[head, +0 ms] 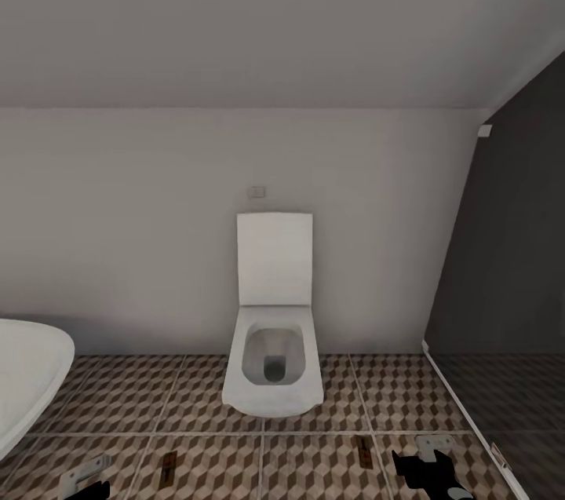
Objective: Take the four mousetraps from the cabinet in the bathroom and place them on the bathroom floor. Make sure all four end up on the same floor surface, and ensure that at least two of them are either under or directly next to the same bathroom sink.
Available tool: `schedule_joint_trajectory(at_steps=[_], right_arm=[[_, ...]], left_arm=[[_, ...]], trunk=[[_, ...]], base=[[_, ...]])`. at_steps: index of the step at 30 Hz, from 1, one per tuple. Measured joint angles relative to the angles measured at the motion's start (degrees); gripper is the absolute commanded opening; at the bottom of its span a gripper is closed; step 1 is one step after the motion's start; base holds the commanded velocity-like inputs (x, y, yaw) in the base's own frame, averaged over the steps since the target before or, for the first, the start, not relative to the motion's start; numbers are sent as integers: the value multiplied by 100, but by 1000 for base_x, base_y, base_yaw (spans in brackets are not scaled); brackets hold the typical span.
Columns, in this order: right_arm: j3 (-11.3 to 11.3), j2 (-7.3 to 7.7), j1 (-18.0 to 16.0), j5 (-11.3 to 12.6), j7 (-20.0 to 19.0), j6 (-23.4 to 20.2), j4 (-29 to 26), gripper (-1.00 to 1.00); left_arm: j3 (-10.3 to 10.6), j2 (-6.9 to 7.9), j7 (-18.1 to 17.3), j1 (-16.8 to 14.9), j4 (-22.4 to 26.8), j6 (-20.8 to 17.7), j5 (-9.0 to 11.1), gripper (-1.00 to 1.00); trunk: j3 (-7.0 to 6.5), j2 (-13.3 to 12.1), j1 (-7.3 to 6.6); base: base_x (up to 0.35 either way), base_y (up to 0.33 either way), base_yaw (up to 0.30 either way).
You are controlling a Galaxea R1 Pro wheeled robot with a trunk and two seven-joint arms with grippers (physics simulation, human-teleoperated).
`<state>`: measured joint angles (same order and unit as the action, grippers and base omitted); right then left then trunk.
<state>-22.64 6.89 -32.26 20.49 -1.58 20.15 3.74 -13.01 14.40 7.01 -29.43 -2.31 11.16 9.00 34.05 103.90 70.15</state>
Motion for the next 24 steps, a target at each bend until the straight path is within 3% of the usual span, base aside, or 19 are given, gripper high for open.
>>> schedule_joint_trajectory(at_steps=[24], right_arm=[[-1, 0, 0, 0, 0, 0, 0, 100]], left_arm=[[0, 2, 0, 0, 0, -1, 0, 100]], trunk=[[0, 0, 0]], base=[[0, 0, 0]])
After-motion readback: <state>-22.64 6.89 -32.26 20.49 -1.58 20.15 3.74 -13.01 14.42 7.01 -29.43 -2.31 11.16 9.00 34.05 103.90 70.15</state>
